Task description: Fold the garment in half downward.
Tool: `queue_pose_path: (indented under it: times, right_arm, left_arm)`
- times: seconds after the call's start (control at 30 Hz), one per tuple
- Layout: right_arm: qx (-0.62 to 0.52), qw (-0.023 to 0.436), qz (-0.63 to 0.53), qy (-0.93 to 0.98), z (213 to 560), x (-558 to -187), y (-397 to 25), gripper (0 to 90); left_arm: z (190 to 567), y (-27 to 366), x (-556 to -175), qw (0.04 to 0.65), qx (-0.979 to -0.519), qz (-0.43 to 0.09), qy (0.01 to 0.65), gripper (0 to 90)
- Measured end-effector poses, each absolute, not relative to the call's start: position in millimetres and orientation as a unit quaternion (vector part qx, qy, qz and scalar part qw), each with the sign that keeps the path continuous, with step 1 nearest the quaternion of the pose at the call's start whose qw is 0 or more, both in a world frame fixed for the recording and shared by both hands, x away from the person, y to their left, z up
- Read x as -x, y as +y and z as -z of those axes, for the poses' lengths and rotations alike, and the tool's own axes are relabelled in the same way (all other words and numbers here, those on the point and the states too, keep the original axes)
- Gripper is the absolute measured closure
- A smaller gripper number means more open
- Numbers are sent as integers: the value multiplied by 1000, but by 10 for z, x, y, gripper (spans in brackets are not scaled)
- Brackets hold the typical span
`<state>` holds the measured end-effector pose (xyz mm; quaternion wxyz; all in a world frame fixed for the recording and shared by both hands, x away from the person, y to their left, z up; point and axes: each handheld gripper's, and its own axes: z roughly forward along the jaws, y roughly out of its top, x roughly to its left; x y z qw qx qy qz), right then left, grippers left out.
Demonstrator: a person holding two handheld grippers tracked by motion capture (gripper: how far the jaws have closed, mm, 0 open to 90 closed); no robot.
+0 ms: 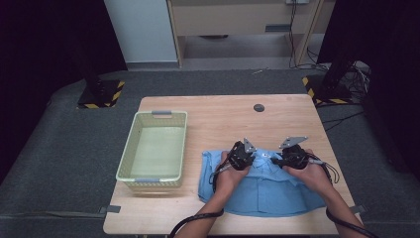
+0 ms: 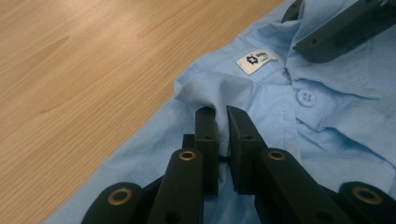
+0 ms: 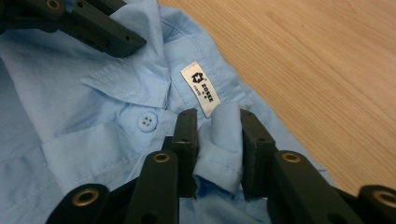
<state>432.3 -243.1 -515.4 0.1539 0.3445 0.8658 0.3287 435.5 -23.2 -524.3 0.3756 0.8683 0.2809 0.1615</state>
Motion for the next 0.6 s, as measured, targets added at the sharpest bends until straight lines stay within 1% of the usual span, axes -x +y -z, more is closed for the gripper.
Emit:
queue_pose_path:
  times: [0.27,0.4,0.5,0.6]
  right_arm:
    - [-347,155,-354,855,5043,-4229,-2469,767]
    - [-342,158,-366,851,4983,-4142,-2465,771]
    - [-338,160,-374,849,4939,-4076,-2466,756]
    - [-339,158,-378,847,4908,-4021,-2480,707]
  left_arm:
    - [5094,-200,-4218,389,-861,-175,277,844]
    - [5031,-167,-4140,394,-858,-179,277,846]
    - [4993,-148,-4084,398,-856,-184,275,847]
    - [4967,-134,-4025,403,-853,-188,274,849]
